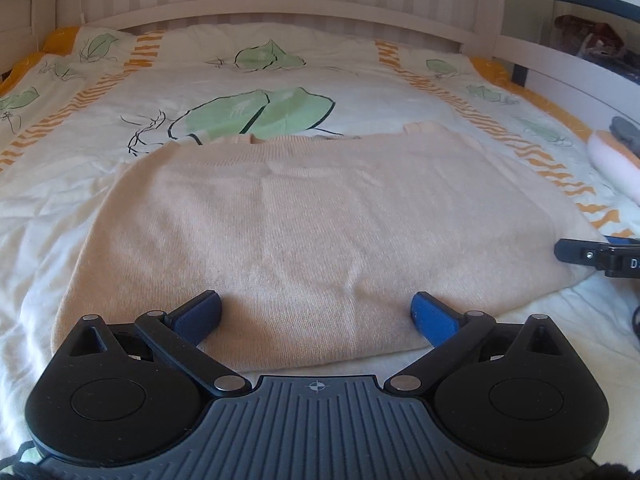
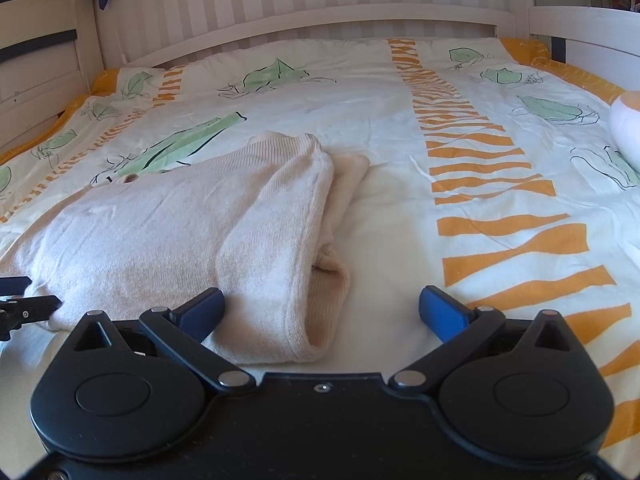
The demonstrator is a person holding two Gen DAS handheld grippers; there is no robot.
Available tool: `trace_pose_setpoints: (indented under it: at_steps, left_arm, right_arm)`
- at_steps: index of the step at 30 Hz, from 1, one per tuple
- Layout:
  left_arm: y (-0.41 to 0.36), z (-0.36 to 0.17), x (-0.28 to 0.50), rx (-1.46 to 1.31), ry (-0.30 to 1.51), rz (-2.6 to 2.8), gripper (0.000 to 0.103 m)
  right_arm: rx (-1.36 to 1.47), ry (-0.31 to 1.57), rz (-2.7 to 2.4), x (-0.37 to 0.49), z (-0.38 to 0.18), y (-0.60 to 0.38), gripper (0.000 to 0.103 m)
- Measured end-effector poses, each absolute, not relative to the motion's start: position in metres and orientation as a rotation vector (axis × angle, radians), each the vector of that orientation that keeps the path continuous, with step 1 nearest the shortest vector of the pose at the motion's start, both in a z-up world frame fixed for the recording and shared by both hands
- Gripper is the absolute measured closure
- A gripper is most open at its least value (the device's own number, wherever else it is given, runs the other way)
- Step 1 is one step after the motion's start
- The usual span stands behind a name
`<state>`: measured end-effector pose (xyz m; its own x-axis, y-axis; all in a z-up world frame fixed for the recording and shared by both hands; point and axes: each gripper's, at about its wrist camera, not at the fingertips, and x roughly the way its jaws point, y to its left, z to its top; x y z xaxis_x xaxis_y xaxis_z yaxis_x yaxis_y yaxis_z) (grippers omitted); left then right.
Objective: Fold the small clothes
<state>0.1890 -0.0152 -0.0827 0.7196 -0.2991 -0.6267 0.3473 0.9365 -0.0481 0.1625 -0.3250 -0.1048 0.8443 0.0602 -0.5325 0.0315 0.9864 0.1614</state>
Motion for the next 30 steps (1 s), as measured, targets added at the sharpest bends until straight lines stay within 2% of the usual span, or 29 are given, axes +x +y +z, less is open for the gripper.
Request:
trace_pose_setpoints:
  at_steps: [6, 11, 18, 24, 30]
  left_arm:
    - [-0.019, -0.084, 0.186, 0.084, 0.656, -0.349, 0.0]
    - [-0.019, -0.084, 0.187, 0.085, 0.656, -0.346, 0.0]
    - [-0.019, -0.085, 0.187, 0.092, 0.65, -0.342, 0.0]
    - [-0.019, -0.086, 0.187, 0.094, 0.65, -0.341, 0.0]
    - [-0.02, -0.086, 0.188, 0.105, 0.651, -0.336, 0.0]
  right_arm:
    - [0.258, 0.552, 0.051, 0.161, -0.103, -0.339, 0.0]
    - [0.502, 0.552, 0.147, 0.17, -0.101, -0.367, 0.0]
    - [0.78, 0.677, 0.348, 0.211, -0.105, -0.398, 0.0]
    - [0.83, 0.788, 0.518, 0.253, -0.11, -0.4, 0.0]
    - [0.832, 0.784, 0.601, 0.271, -0.113, -0.389, 0.0]
